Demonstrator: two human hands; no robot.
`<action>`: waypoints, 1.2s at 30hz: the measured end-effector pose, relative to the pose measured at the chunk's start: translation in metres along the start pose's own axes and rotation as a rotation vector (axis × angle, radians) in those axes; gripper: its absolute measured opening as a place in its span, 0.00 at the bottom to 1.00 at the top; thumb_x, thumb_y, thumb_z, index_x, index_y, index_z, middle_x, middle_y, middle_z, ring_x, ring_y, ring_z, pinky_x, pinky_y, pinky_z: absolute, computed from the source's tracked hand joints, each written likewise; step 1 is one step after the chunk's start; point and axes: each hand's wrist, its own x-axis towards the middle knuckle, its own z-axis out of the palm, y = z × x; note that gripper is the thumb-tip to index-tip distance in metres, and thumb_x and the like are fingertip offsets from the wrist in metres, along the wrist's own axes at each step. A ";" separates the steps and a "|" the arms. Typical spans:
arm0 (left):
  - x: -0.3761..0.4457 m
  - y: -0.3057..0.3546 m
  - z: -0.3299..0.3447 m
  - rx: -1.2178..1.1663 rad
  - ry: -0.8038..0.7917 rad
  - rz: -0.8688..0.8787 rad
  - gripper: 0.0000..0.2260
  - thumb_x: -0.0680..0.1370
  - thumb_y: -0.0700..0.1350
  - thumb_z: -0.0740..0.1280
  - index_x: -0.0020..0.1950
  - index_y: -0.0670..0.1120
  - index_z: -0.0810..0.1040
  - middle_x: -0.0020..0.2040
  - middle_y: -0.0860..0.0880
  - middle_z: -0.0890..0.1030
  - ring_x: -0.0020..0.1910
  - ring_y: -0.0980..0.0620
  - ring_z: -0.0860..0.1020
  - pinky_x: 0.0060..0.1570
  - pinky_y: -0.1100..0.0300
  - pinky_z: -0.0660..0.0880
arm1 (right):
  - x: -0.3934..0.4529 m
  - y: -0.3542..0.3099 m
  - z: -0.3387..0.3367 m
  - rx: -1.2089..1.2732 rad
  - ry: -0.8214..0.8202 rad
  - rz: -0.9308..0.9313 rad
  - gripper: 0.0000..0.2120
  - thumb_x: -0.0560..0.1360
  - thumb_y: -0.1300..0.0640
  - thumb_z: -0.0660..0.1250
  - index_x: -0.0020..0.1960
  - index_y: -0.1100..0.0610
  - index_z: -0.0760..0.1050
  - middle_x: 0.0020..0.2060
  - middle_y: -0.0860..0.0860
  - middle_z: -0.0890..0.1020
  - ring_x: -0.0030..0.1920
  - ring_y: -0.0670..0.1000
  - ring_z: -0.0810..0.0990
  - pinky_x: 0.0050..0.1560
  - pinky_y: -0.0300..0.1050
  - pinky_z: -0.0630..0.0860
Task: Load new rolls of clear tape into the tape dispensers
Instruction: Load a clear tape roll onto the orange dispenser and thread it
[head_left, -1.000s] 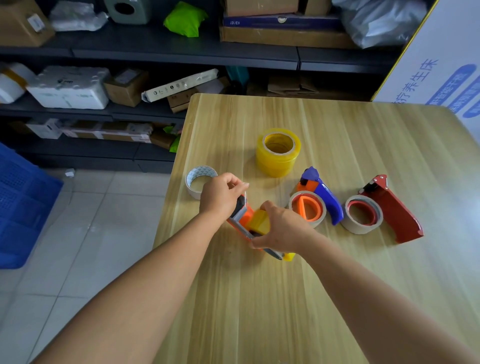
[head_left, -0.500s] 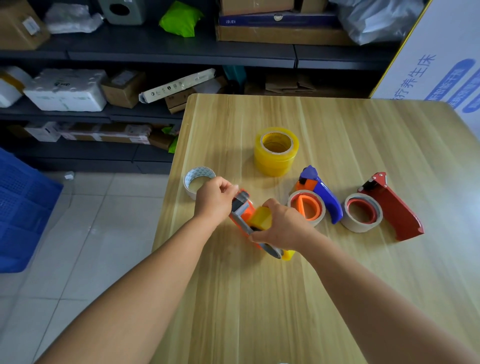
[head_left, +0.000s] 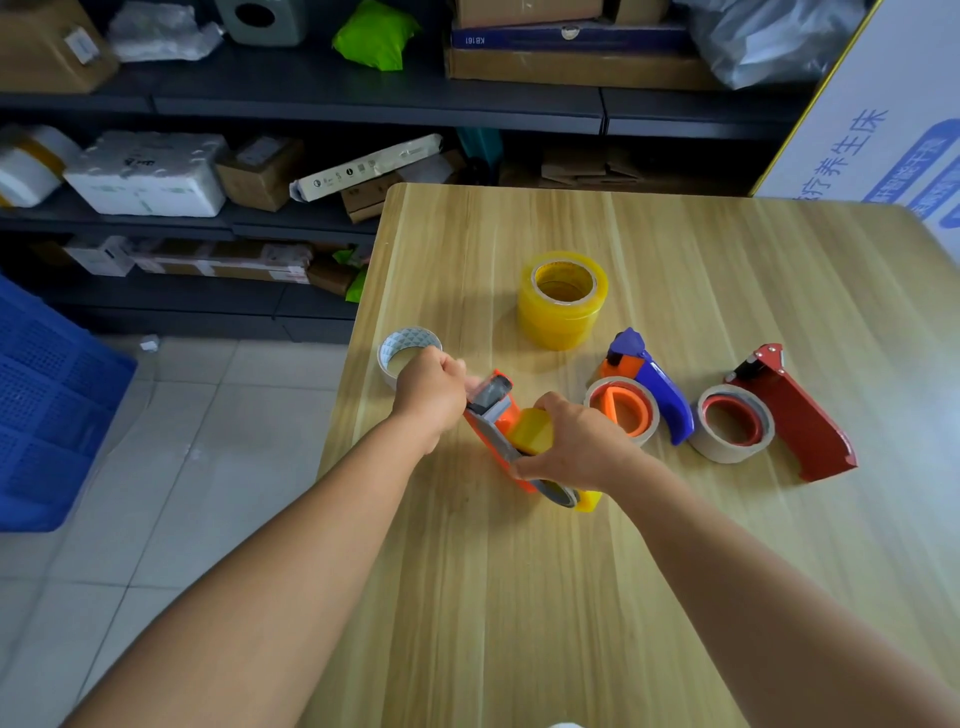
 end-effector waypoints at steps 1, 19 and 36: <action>0.002 -0.002 0.001 -0.060 -0.027 -0.019 0.09 0.79 0.48 0.57 0.45 0.45 0.71 0.43 0.47 0.79 0.43 0.49 0.79 0.43 0.50 0.79 | 0.000 0.000 0.000 -0.019 0.008 -0.001 0.36 0.66 0.40 0.74 0.67 0.51 0.63 0.45 0.49 0.77 0.43 0.50 0.78 0.40 0.43 0.78; -0.022 0.035 0.006 -0.351 -0.115 -0.010 0.09 0.79 0.52 0.51 0.49 0.49 0.66 0.47 0.43 0.83 0.48 0.44 0.82 0.53 0.43 0.78 | -0.002 0.001 0.005 -0.082 0.136 0.104 0.25 0.71 0.47 0.72 0.60 0.57 0.66 0.42 0.50 0.75 0.40 0.50 0.76 0.29 0.40 0.68; -0.011 0.034 -0.008 -0.476 0.034 -0.098 0.06 0.80 0.38 0.58 0.53 0.48 0.70 0.48 0.46 0.79 0.38 0.50 0.81 0.42 0.57 0.80 | -0.010 0.011 0.012 0.152 0.220 0.059 0.40 0.71 0.50 0.73 0.72 0.47 0.51 0.60 0.56 0.72 0.47 0.54 0.79 0.43 0.48 0.81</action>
